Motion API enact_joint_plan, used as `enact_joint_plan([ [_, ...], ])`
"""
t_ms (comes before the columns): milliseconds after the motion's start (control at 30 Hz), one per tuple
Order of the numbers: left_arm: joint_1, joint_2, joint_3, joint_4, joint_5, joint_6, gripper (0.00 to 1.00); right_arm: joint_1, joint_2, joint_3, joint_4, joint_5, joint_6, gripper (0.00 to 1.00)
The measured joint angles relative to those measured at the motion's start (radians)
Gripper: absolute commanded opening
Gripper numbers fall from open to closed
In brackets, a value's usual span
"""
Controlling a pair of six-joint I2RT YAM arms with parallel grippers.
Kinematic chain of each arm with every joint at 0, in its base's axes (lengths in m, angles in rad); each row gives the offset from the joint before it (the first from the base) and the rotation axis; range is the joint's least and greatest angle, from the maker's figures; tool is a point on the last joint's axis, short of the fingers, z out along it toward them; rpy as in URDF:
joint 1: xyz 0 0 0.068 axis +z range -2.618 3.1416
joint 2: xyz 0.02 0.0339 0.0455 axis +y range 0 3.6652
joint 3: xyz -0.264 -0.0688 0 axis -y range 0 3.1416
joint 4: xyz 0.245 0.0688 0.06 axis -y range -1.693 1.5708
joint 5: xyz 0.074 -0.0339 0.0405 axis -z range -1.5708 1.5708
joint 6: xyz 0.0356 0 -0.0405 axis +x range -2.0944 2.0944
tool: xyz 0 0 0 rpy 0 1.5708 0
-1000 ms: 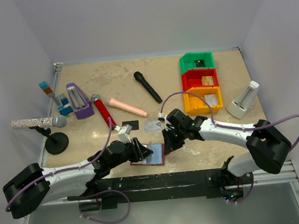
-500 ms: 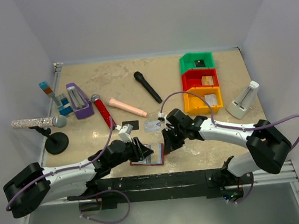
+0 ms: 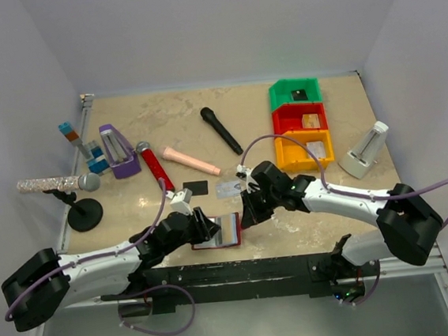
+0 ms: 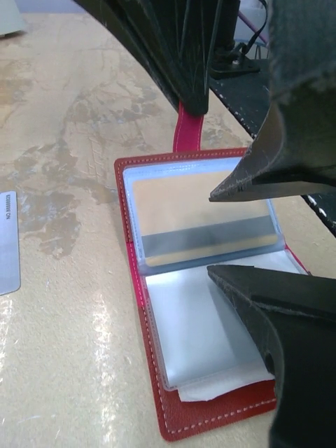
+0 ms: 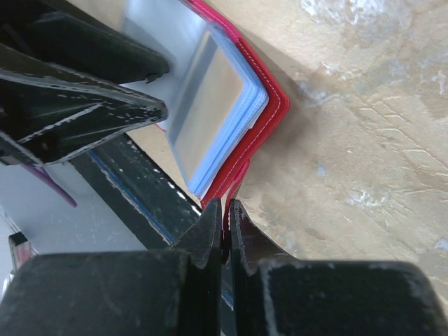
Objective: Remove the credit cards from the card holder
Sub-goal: Remove the credit card from the card holder.
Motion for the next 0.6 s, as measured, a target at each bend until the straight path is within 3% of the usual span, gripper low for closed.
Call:
enact_joint_plan([
  [300,-0.034,-0.041,0.142,-0.162,-0.077,0.140,0.53,0.000,-0.027,0.000,0.013,-0.022,0.001,0.00],
  [600,-0.072,0.064,0.218,-0.254,-0.126,0.181,0.53,0.000,-0.028,0.000,0.013,-0.026,0.003,0.00],
])
